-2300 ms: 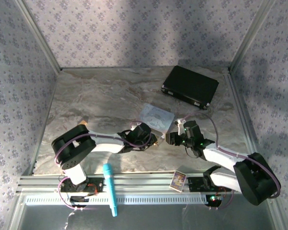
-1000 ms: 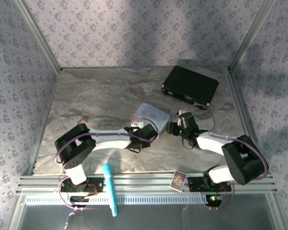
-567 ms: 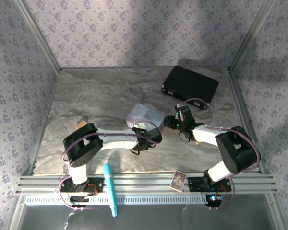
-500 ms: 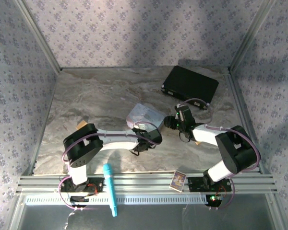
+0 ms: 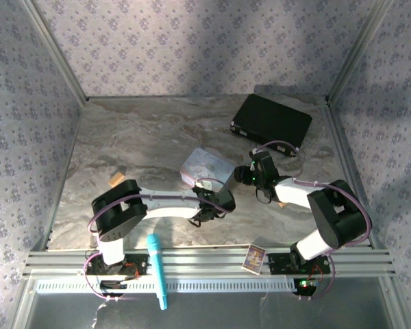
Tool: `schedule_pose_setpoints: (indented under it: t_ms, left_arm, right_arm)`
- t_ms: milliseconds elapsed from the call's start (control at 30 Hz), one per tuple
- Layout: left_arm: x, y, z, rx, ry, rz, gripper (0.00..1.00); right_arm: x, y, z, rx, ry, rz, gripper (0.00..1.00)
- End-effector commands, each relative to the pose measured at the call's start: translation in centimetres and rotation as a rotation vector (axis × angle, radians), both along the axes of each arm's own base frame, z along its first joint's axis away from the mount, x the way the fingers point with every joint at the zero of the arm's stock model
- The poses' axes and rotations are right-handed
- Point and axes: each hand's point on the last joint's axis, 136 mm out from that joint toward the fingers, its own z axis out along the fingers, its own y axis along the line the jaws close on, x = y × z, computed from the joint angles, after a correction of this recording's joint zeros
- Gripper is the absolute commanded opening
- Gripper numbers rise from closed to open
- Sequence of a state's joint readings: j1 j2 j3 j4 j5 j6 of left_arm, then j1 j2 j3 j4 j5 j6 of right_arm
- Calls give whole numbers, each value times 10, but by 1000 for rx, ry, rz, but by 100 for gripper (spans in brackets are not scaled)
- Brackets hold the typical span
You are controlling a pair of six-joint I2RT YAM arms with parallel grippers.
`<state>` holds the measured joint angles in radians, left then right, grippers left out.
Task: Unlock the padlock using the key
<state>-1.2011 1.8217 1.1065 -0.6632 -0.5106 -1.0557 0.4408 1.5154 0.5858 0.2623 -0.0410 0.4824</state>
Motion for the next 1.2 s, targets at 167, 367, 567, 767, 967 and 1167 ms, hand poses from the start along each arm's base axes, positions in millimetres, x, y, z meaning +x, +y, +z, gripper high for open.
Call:
schedule_pose_setpoints:
  t_ms: [167,367,567,767,967,1167]
  left_arm:
    - [4,23,17,212,-27,14,21]
    - [-5,-10,1,32,31,-47,20]
    - [-4,-15,11,123,18,-67,25]
    - [-8,-39,32,-39,30,-121,38]
    - [4,-21,80,-117,-72,-97,71]
    - [22,28,129,-338,-173,-10,100]
  right_arm:
    - [-7,1,8,23,-21,12,53]
    - [-9,-1,8,13,-20,15,53]
    - [-13,-3,7,19,-17,11,53]
    - [-18,-8,20,31,-59,-4,53]
    - [-36,-5,38,43,-37,32,71]
    - [-71,18,52,-52,-7,108,99]
